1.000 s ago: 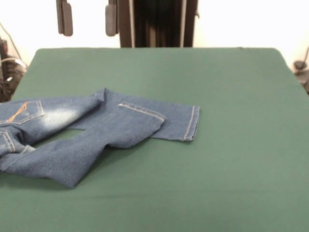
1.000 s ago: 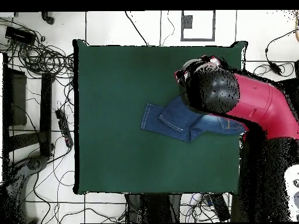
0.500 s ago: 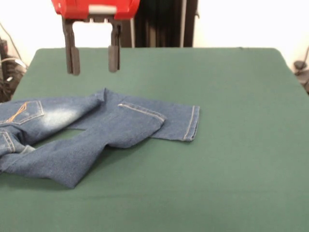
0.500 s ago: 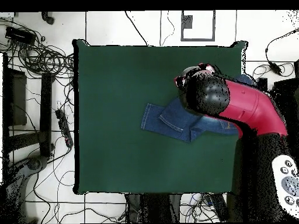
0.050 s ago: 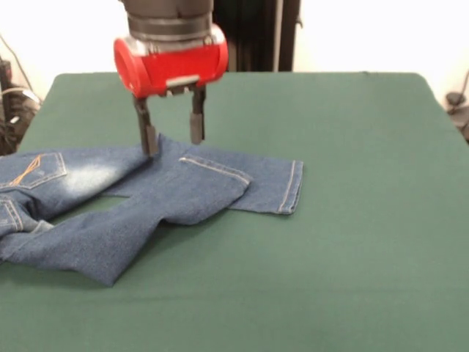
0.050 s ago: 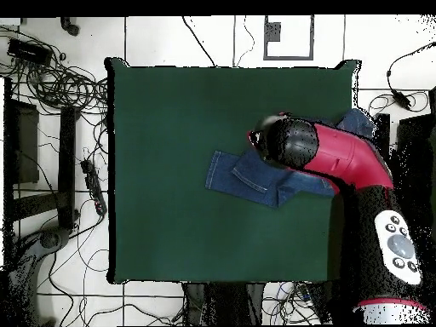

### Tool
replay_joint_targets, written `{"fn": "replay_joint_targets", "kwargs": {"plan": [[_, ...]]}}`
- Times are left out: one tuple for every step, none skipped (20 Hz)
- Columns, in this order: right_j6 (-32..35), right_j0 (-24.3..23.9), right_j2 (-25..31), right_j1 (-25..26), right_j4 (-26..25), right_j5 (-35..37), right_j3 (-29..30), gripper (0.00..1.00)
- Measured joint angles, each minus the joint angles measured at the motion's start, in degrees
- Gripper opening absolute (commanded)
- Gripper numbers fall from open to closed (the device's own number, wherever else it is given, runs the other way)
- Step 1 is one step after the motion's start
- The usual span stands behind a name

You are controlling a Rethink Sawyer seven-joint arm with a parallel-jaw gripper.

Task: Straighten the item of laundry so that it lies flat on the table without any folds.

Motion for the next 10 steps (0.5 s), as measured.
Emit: {"fn": "replay_joint_targets", "kwargs": {"plan": [[0.00, -0.08, 0.01, 0.44, 0.00, -0.01, 0.23, 1.00], [0.00, -0.25, 0.06, 0.72, 0.00, -0.01, 0.72, 1.00], [0.00, -0.40, 0.07, 0.84, 0.01, -0.02, 1.19, 1.00], [0.00, -0.47, 0.08, 0.86, 0.01, -0.02, 1.40, 1.00], [0.00, -0.73, 0.07, 0.86, 0.02, -0.02, 2.44, 1.00], [0.00, -0.80, 0.07, 0.86, 0.01, -0.03, 2.74, 1.00], [0.00, -0.89, 0.08, 0.85, 0.02, -0.05, 3.15, 1.00], [0.00, -0.98, 0.10, 0.84, 0.01, -0.11, 3.53, 1.00], [0.00, -1.16, 0.18, 0.80, 0.02, -0.36, 4.14, 1.00], [0.00, -1.27, 0.26, 0.76, 0.01, -0.56, 4.47, 1.00]]}}
